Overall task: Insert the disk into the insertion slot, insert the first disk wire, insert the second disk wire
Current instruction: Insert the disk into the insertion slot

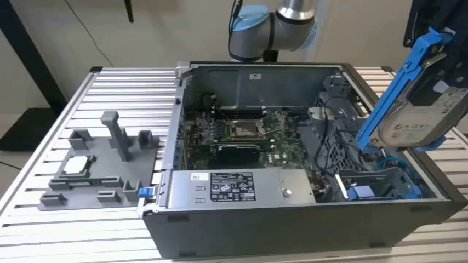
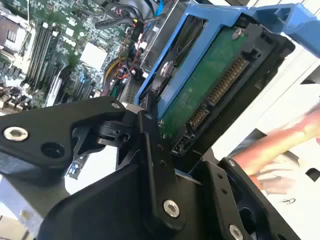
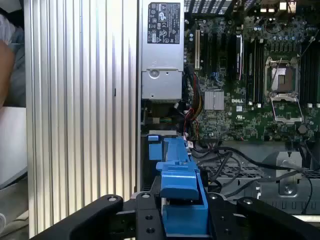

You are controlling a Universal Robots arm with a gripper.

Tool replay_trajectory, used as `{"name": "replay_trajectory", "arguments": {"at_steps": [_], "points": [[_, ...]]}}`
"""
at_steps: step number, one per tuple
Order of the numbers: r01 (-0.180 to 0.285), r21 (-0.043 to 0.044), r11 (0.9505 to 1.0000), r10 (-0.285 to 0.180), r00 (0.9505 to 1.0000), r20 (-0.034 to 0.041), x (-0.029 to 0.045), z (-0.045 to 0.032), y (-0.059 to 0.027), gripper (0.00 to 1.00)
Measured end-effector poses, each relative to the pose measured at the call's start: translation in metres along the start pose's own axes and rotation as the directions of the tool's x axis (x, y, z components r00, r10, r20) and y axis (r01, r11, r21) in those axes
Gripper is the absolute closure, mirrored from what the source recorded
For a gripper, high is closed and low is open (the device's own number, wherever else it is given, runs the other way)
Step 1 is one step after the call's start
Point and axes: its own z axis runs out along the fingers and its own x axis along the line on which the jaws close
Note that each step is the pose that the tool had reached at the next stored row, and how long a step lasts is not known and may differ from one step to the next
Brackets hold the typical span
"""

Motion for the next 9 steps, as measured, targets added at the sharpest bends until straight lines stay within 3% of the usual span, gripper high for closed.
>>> {"name": "replay_trajectory", "arguments": {"at_steps": [9], "points": [[0.000, 0.0000, 1.0000, 0.000, 1.0000, 0.0000, 0.0000, 0.0000, 0.0000, 1.00]]}}
